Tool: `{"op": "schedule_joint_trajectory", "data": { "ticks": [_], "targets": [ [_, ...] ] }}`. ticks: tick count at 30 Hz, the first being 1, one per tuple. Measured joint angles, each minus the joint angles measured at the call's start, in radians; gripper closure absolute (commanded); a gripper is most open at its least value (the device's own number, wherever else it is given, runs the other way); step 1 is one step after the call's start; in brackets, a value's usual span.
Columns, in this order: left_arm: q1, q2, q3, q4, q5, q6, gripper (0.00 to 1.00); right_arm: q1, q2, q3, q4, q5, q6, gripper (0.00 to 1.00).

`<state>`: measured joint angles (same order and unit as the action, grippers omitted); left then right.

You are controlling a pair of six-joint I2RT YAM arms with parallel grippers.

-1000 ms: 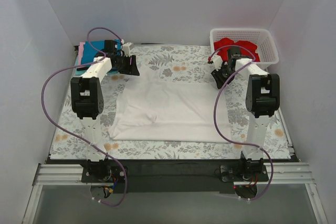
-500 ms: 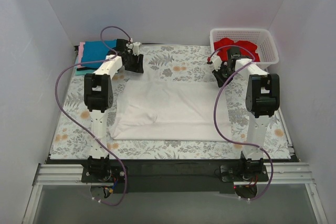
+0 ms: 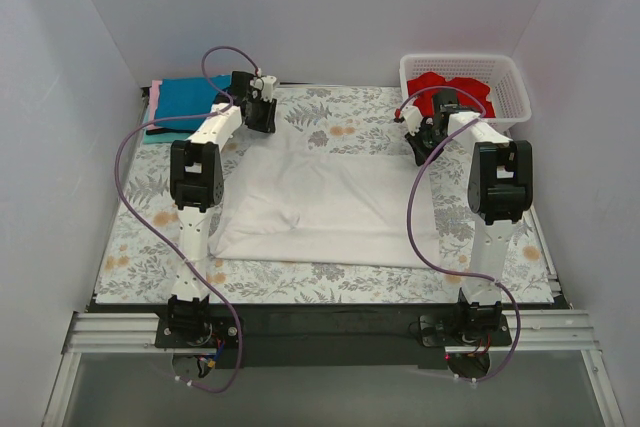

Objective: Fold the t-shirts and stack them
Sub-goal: Fold the tshirt

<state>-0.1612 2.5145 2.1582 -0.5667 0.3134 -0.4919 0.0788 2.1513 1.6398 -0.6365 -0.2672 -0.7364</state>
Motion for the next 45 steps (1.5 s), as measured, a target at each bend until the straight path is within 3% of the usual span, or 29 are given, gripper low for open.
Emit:
{"op": "schedule_joint_trajectory", "data": {
  "ticks": [5, 26, 31, 39, 45],
  "targets": [
    [0.000, 0.000, 0.000, 0.002, -0.004, 0.002, 0.57, 0.000, 0.000, 0.000, 0.000, 0.000, 0.000, 0.99],
    [-0.005, -0.001, -0.011, 0.065, -0.095, -0.003, 0.54, 0.000, 0.000, 0.000, -0.001, 0.000, -0.001, 0.99],
    [-0.005, 0.014, 0.004, 0.071, -0.064, 0.004, 0.60, 0.000, 0.000, 0.002, -0.003, 0.000, -0.001, 0.99],
    [-0.003, 0.018, 0.005, 0.065, 0.007, -0.001, 0.98, 0.000, 0.000, 0.005, -0.012, -0.001, -0.002, 0.99],
    [0.003, 0.005, -0.023, 0.082, 0.024, -0.008, 1.00, 0.000, -0.006, 0.004, -0.024, -0.006, -0.003, 0.99]
  ]
}}
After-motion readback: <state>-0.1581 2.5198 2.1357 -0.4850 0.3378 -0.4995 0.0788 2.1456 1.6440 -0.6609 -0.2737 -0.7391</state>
